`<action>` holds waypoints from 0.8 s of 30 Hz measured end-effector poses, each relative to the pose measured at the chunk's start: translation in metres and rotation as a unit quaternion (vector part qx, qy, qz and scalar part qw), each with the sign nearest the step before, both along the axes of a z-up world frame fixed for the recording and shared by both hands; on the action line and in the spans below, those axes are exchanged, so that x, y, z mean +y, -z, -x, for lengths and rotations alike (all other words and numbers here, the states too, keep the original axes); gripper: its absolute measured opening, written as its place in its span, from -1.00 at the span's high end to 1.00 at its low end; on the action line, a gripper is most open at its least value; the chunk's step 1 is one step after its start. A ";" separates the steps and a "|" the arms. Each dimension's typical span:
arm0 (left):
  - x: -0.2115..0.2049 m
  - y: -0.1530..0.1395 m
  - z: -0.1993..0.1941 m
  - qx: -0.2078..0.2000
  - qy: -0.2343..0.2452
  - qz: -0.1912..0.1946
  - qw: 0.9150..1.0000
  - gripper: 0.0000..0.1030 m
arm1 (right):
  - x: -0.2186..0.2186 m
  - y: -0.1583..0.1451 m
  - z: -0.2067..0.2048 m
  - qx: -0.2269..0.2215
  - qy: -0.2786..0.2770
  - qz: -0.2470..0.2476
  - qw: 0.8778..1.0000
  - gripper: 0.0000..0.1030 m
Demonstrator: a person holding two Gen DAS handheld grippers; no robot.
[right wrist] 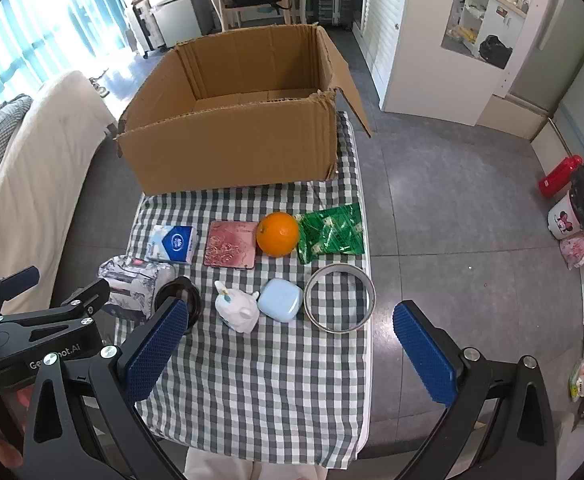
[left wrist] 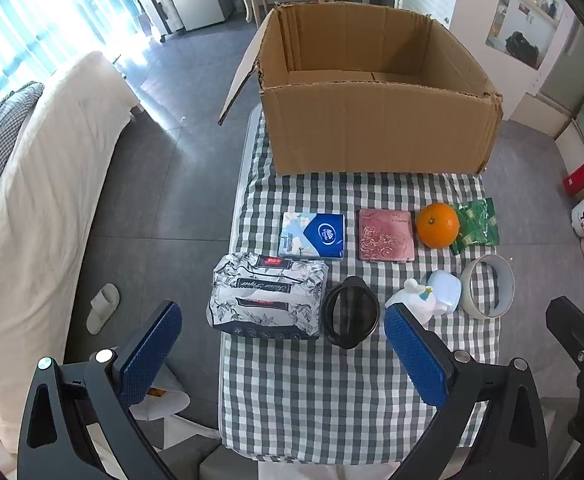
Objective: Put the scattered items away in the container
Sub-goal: 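Reach the left gripper to the floral wet-wipe pack and grasp it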
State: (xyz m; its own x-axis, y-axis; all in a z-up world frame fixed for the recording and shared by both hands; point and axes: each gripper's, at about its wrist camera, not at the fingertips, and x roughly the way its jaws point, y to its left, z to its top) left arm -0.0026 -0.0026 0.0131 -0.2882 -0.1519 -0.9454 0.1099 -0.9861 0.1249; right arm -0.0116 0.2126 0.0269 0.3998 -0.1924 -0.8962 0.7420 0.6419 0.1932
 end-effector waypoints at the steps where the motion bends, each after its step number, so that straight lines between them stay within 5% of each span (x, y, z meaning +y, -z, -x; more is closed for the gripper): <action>1: -0.001 0.000 0.000 0.000 0.002 0.000 1.000 -1.00 | 0.000 -0.001 0.000 -0.001 -0.002 0.000 1.000 -0.99; 24: -0.029 -0.001 -0.007 0.015 0.003 -0.002 1.000 -1.00 | 0.003 -0.004 -0.004 -0.002 -0.053 0.008 0.999 -0.99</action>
State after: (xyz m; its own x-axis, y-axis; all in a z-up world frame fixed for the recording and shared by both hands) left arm 0.0040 -0.0316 0.0146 -0.3166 -0.1470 -0.9371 0.1070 -0.9871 0.1187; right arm -0.0073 0.2152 0.0312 0.4227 -0.1629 -0.8915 0.6684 0.7203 0.1853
